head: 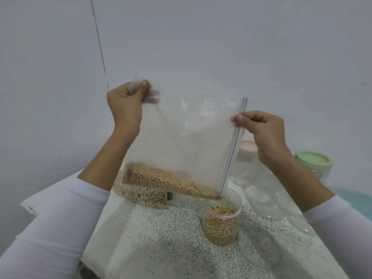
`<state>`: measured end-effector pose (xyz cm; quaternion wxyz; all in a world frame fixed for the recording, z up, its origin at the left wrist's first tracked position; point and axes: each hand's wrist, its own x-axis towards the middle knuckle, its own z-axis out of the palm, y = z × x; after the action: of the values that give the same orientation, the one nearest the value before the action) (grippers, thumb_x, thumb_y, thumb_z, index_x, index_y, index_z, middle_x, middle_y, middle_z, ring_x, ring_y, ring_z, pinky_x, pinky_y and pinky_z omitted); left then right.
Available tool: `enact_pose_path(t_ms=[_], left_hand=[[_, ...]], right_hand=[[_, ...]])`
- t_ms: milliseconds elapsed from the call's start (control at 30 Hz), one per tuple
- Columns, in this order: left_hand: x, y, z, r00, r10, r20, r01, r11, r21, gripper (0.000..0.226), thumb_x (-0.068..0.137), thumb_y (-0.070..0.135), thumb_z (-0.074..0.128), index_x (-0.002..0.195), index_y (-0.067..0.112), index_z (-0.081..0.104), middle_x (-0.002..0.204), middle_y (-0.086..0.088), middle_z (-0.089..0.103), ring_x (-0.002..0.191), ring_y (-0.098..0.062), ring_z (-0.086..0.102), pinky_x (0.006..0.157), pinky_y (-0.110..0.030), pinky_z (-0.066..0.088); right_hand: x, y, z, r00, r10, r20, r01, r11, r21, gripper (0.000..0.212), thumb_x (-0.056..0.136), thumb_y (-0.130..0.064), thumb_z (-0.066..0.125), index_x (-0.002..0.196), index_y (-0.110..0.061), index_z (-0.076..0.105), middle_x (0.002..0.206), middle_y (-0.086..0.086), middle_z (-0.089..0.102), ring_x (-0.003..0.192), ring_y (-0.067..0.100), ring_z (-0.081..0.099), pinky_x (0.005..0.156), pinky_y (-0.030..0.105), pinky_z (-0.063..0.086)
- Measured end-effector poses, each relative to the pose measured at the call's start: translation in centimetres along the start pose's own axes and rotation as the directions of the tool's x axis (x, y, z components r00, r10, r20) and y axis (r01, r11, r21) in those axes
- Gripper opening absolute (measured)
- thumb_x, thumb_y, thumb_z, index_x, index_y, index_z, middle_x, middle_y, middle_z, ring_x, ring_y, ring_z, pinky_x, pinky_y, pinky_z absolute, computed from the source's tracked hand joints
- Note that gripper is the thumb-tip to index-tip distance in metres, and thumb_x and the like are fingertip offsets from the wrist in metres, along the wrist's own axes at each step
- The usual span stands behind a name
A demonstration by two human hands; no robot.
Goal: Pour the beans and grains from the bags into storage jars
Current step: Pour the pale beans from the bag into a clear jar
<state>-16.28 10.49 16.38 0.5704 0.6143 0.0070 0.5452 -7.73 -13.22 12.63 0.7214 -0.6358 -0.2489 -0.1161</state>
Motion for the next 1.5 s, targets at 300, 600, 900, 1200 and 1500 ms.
enact_pose_path(t_ms=[300,600,900,1200,1500], left_hand=[[0.1,0.3,-0.7,0.999,0.018,0.036,-0.017,1.000,-0.008,0.017,0.090,0.007,0.063,0.073,0.008,0.067,0.060,0.005,0.069,0.059,-0.017,0.069,0.060,-0.028,0.055],[0.0,0.5,-1.3,0.992,0.002,0.123,-0.003,1.000,0.004,0.015,0.089,0.009,0.064,0.075,0.005,0.067,0.061,0.003,0.070,0.062,-0.018,0.070,0.065,-0.032,0.057],[0.3,0.6,-1.6,0.999,0.024,0.033,-0.025,1.000,0.011,0.017,0.090,0.009,0.064,0.074,0.009,0.068,0.061,0.005,0.070,0.062,-0.017,0.070,0.065,-0.033,0.057],[0.1,0.5,-1.0,0.998,0.015,0.055,-0.015,1.000,0.012,0.018,0.091,0.009,0.062,0.074,0.007,0.067,0.060,0.005,0.069,0.060,-0.016,0.069,0.061,-0.031,0.056],[-0.2,0.3,-0.2,0.996,0.003,0.085,-0.006,0.999,0.045,0.020,0.091,0.009,0.062,0.071,0.008,0.066,0.057,0.006,0.068,0.057,-0.012,0.068,0.061,-0.024,0.053]], right_hand=[[-0.1,-0.2,-0.1,1.000,0.003,0.018,-0.003,1.000,-0.008,0.007,0.083,-0.007,0.069,0.076,-0.010,0.070,0.064,-0.009,0.071,0.066,0.002,0.063,0.073,0.009,0.046],[-0.4,-0.3,0.0,0.996,0.045,0.075,-0.042,0.998,-0.036,0.005,0.083,-0.008,0.070,0.077,-0.009,0.071,0.065,-0.009,0.071,0.065,0.000,0.062,0.075,0.010,0.043],[-0.3,-0.5,-0.3,1.000,0.014,-0.012,-0.014,1.000,0.000,0.007,0.083,-0.008,0.069,0.077,-0.010,0.070,0.065,-0.010,0.071,0.065,0.001,0.062,0.071,0.008,0.043],[-0.4,-0.3,0.1,1.000,0.004,0.015,-0.004,1.000,-0.009,0.009,0.082,-0.006,0.069,0.074,-0.011,0.070,0.064,-0.009,0.071,0.065,0.003,0.063,0.075,0.012,0.048],[-0.2,-0.3,0.3,0.997,0.022,0.076,-0.019,0.999,-0.048,0.007,0.082,-0.007,0.070,0.075,-0.010,0.070,0.063,-0.010,0.070,0.066,0.002,0.063,0.075,0.009,0.047]])
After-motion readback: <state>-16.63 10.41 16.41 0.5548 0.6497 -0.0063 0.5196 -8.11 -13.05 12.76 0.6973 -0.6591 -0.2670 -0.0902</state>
